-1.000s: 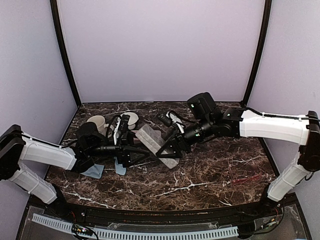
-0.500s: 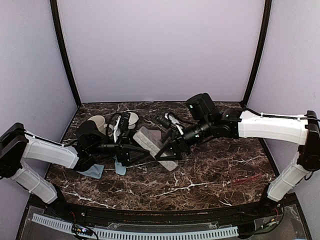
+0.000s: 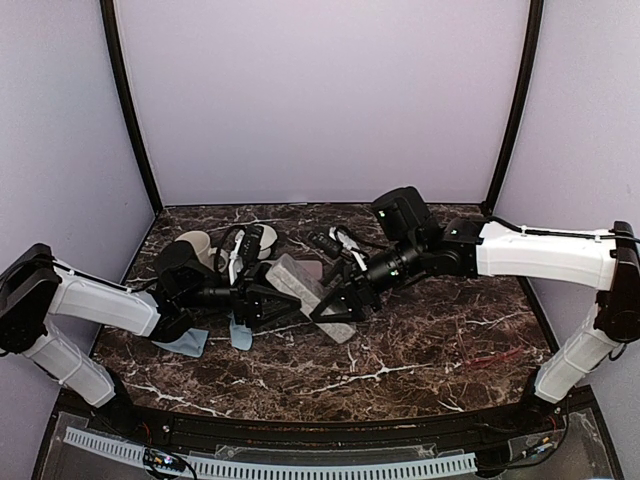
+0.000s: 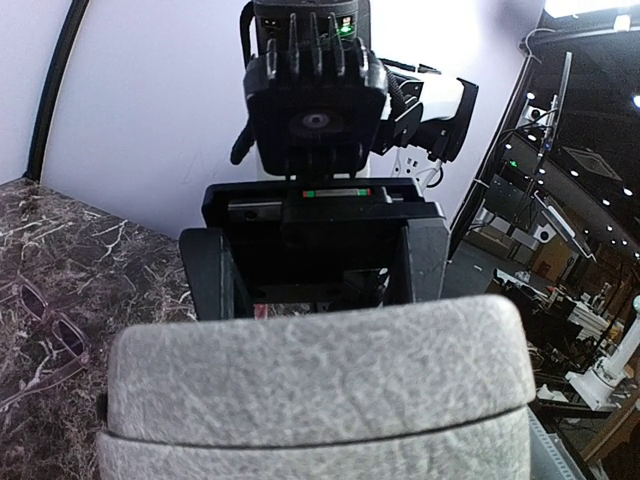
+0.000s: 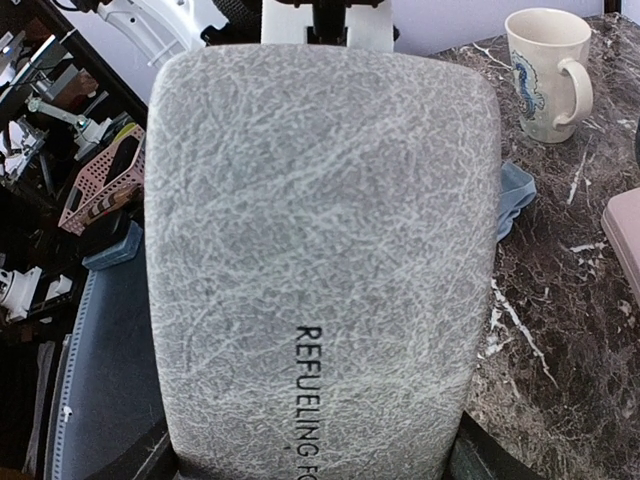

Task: Organize the sunglasses
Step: Pass from the right arm to the left

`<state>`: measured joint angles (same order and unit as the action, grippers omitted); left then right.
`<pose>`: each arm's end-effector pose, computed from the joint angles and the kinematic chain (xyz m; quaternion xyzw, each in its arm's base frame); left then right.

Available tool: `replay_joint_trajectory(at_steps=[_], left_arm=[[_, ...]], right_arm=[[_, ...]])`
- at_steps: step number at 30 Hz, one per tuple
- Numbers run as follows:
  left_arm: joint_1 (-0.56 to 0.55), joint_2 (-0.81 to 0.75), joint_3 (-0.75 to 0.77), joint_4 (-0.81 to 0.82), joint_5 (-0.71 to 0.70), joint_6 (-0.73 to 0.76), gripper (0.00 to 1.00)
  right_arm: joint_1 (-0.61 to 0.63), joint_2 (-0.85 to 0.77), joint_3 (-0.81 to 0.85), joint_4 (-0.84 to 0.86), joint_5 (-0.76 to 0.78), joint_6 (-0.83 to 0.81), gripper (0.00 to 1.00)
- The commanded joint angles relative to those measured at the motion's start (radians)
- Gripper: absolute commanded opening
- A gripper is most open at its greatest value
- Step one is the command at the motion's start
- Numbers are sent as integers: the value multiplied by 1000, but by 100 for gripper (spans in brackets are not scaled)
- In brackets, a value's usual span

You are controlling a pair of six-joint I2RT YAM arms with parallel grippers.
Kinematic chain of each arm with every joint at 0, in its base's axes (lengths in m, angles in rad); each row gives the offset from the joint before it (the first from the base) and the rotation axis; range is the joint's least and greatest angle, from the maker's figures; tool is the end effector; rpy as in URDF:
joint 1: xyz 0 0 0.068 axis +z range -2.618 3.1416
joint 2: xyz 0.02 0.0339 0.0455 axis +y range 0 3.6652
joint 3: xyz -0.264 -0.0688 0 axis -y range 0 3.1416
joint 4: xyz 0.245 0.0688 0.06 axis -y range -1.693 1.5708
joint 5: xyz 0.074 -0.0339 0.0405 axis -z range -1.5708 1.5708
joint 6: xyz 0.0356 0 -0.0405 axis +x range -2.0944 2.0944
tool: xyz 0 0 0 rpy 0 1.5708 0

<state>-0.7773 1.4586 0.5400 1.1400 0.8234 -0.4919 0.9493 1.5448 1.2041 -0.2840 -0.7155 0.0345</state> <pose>0.1831 -0.2168 0.2391 0.3907 0.5222 -0.6256 0.4281 0.1824 0.2948 0.2931 -0.5114 0.6777 0.4763 0.2289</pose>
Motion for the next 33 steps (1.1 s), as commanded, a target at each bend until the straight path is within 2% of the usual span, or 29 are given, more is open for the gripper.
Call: replay_joint_trajectory(at_steps=[1, 5, 10, 11, 14, 19, 33], left_arm=[[-4, 1, 10, 57, 13, -2, 61], [-4, 7, 12, 73, 22, -11, 43], [-4, 12, 8, 75, 30, -15, 2], [-4, 10, 3, 75, 26, -14, 0], [-3, 9, -7, 72, 24, -11, 0], [-3, 12, -16, 67, 25, -5, 0], [-3, 17, -38, 47, 39, 40, 0]], right_arm=[[9, 1, 5, 65, 1, 13, 40], [10, 2, 2, 64, 26, 20, 43], [8, -6, -9, 79, 70, 54, 63], [8, -8, -13, 84, 79, 62, 67], [8, -18, -36, 114, 92, 90, 79], [8, -27, -80, 156, 86, 127, 88], [-24, -48, -129, 240, 17, 172, 90]])
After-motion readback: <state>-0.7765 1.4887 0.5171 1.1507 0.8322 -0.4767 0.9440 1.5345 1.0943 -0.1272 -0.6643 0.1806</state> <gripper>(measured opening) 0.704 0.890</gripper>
